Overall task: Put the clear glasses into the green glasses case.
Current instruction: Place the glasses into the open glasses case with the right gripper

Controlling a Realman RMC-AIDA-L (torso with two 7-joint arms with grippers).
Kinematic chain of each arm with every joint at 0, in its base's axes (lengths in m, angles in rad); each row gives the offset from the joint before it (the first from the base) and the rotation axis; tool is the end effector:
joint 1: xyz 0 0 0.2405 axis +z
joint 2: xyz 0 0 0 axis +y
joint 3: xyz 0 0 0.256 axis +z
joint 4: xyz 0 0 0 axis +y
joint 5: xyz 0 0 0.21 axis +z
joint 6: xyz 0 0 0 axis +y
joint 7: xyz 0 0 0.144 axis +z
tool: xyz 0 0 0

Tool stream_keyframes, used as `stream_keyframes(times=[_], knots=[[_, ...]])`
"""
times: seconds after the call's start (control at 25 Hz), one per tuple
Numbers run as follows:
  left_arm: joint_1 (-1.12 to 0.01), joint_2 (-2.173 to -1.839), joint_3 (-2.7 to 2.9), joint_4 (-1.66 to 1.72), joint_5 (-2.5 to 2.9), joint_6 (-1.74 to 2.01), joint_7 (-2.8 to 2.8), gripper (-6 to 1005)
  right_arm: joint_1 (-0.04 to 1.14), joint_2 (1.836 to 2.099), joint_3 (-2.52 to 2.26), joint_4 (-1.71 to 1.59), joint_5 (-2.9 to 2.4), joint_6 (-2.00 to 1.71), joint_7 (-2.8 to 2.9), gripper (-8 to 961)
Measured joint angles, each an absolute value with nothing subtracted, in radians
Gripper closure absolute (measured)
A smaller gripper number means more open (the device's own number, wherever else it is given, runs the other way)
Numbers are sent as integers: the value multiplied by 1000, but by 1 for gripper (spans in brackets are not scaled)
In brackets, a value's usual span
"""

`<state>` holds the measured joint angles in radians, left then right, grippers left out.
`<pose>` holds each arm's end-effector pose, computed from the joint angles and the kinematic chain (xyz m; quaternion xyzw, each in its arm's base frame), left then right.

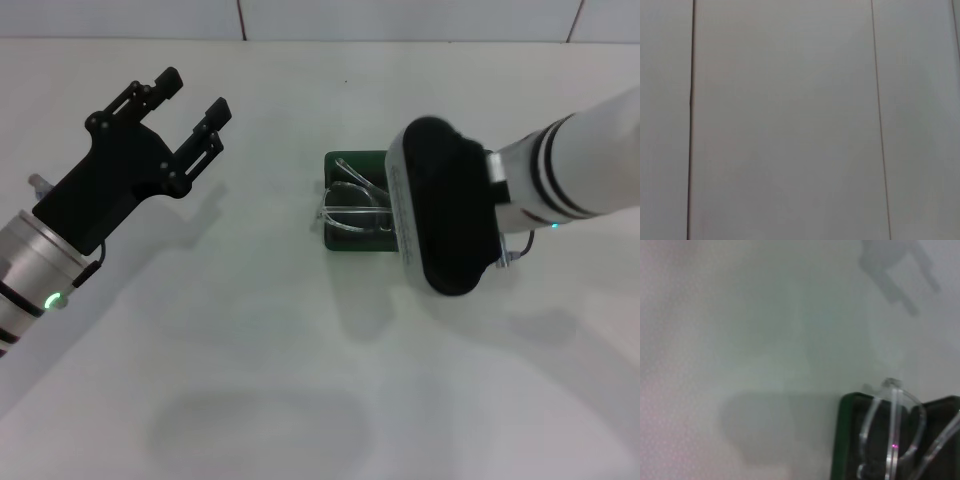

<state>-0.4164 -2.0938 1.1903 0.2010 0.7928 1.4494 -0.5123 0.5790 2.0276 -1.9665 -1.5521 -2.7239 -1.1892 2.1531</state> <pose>-0.2755 0.3091 -0.0243 -0.8072 -0.1180 -0.4112 0.4067 0.1116 0.3360 -0.0637 -0.9317 -0.1951 -0.2357 0.1958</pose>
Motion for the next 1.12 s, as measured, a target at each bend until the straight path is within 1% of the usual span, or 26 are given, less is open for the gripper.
stream_keyframes(times=[0.48,0.8,1.12], knots=[[-419,-2094,1190,202,805,1454,-512,380,586,2028,-1900,-1514,-2581,-1096,2149,655],[-419,-2094,1190,201,830,1452,-512,381,621,2028,-1909,-1420,-2563,-1013,2162,656],[-419,-2094,1190,201,832,1455,-512,380,657,2028,-1956,-1380,-2538,-1005,2171,655]])
